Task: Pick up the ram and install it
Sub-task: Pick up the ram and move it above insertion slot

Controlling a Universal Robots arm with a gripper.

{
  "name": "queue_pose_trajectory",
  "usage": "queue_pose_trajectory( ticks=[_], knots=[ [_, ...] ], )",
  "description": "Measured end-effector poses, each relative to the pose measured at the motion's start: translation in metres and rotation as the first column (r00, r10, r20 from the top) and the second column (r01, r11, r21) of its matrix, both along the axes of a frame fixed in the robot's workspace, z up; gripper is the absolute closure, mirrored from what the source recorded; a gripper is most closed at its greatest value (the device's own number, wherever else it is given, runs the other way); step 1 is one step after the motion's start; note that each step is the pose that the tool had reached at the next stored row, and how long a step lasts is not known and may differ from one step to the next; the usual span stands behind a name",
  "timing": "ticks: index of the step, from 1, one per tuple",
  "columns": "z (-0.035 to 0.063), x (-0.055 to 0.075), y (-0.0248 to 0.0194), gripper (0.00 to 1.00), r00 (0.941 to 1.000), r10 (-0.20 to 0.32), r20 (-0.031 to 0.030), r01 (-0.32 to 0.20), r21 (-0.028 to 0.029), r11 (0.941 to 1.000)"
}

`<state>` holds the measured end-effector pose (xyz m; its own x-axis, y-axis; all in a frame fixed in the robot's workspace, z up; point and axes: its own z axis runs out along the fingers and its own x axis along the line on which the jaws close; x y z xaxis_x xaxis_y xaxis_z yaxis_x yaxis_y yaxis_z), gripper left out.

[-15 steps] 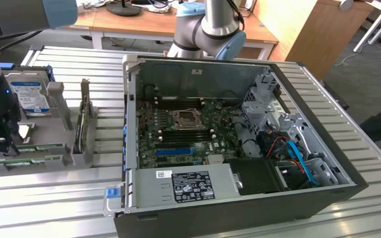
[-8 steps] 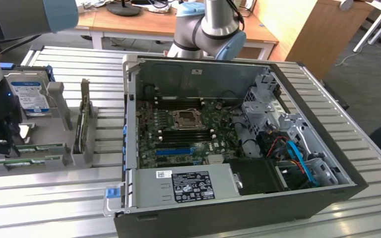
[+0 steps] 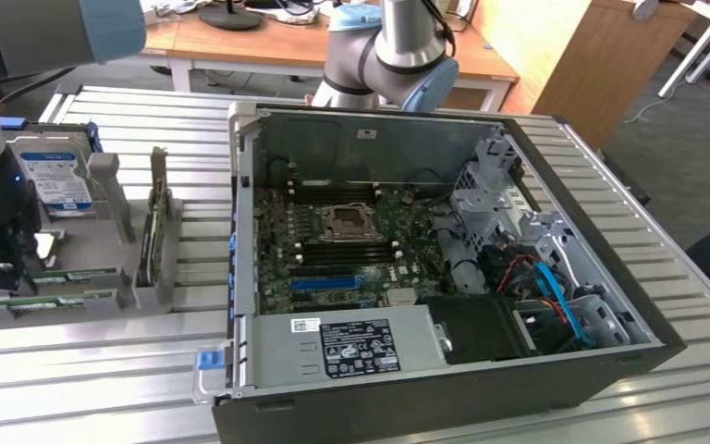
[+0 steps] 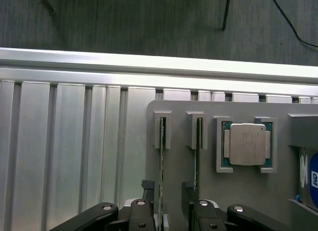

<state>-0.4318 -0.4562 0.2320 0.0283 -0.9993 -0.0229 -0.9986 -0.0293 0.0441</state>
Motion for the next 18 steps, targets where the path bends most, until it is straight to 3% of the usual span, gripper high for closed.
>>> queue_pose_trajectory(
  ticks=[5, 18],
  knots=[
    [0.0001, 0.0000, -0.0043, 0.64, 1.0000, 0.000, -0.0001, 0.000, 0.0000, 1.0000],
    [0.0000, 0.0081, -0.0045, 0.64, 1.0000, 0.000, -0.0001, 0.000, 0.0002, 1.0000]
  ],
)
